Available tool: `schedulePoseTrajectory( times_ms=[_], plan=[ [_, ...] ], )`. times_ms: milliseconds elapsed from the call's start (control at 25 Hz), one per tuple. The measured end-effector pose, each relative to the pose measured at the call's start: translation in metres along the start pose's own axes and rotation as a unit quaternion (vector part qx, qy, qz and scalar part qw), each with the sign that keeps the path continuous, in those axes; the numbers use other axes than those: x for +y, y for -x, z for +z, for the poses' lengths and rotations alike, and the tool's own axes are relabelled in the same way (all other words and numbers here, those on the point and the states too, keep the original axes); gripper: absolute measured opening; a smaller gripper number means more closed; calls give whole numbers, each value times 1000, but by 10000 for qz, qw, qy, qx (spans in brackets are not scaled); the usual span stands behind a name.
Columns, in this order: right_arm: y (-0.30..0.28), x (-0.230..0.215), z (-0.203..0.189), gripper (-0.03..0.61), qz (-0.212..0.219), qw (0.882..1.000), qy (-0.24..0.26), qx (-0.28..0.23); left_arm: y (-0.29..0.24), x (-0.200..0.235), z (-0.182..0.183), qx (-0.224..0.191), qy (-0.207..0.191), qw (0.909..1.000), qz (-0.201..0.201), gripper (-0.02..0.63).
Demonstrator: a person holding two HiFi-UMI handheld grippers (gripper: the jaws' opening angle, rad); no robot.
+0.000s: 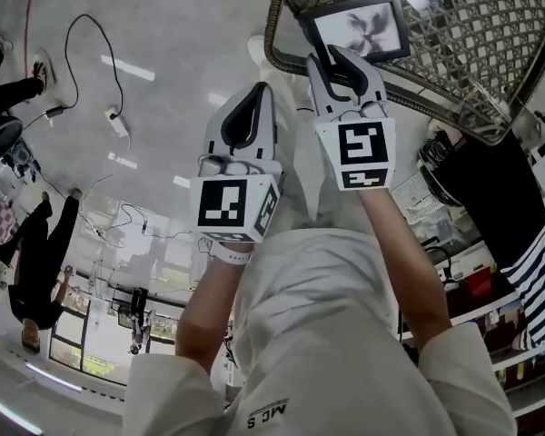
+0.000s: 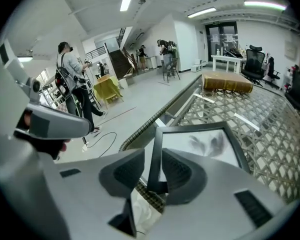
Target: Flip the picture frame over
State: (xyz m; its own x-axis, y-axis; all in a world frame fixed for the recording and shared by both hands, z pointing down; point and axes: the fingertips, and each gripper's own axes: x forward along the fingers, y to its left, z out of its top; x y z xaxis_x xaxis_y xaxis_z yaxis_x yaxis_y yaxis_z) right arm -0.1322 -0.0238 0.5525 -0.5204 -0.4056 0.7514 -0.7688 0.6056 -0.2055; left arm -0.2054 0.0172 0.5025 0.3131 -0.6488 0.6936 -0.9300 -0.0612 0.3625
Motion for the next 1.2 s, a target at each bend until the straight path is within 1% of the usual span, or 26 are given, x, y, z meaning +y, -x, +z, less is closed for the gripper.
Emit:
schedulePoseTrajectory(
  times_ms=[280, 440, 520, 880, 1200],
  plan=[
    [-12, -3, -10, 118, -280, 9995, -25, 146, 2, 8, -5, 34, -17, 10000, -15, 25],
    [-13, -4, -8, 83, -450, 9987, 99, 223, 6, 9, -6, 41, -10, 10000, -33, 25],
    [-14, -4, -8, 80, -467, 9986, 82, 243, 7, 11, -7, 36, -5, 10000, -17, 25],
    [-5, -6, -8, 77, -321, 9990, -225, 214, 16, 4, -6, -21, -52, 10000, 28, 25],
    [7, -4, 0, 77, -12, 9992, -388, 19, 17, -5, -3, -75, -106, 9999, 29, 25]
  ],
)
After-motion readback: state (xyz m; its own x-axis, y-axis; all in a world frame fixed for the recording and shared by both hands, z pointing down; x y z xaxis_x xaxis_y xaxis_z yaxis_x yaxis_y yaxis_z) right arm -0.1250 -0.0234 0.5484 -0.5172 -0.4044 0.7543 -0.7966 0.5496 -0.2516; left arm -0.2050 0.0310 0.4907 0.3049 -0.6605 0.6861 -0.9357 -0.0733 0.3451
